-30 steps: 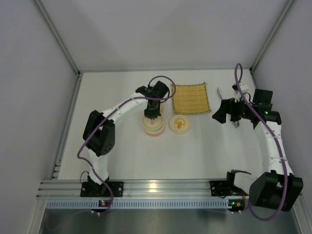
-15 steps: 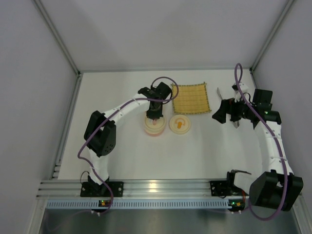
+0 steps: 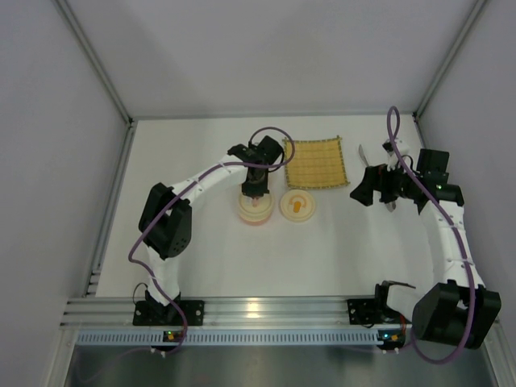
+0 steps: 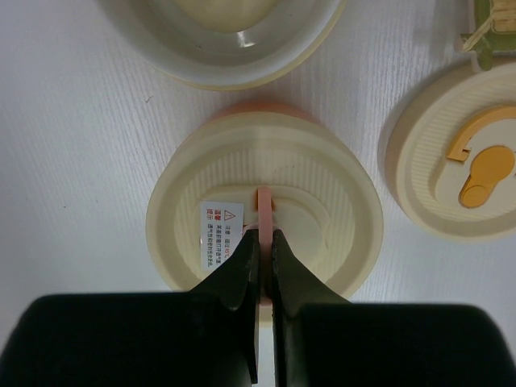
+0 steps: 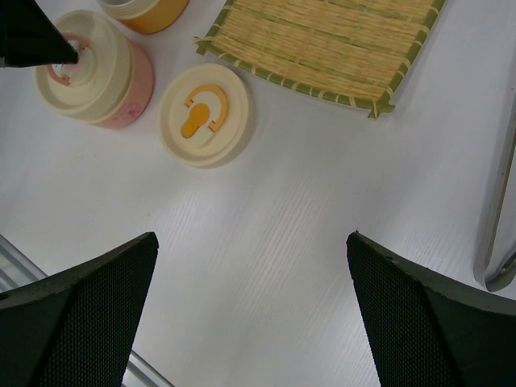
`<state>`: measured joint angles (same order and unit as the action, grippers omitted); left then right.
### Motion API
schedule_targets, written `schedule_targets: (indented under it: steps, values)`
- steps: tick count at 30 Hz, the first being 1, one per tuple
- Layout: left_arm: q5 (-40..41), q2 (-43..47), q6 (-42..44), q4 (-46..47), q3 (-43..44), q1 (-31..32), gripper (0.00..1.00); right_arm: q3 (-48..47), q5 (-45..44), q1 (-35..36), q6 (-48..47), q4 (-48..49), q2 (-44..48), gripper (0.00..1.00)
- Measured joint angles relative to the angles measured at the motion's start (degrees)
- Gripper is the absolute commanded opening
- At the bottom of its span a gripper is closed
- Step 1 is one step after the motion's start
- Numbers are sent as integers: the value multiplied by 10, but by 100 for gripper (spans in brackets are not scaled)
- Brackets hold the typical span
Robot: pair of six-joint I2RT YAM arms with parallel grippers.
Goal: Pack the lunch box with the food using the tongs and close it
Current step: Close the box lid on the packing box.
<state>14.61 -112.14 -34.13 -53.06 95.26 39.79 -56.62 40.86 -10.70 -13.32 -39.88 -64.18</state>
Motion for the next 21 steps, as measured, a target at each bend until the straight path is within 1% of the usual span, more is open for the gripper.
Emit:
schedule_targets:
  steps: [7,21]
  values:
    - [-3,0,2,1,-13,-4,0,0,0,0,0,0,0,99]
    - [-6,0,13,2,-13,-7,0,5,3,0,0,0,-1,99]
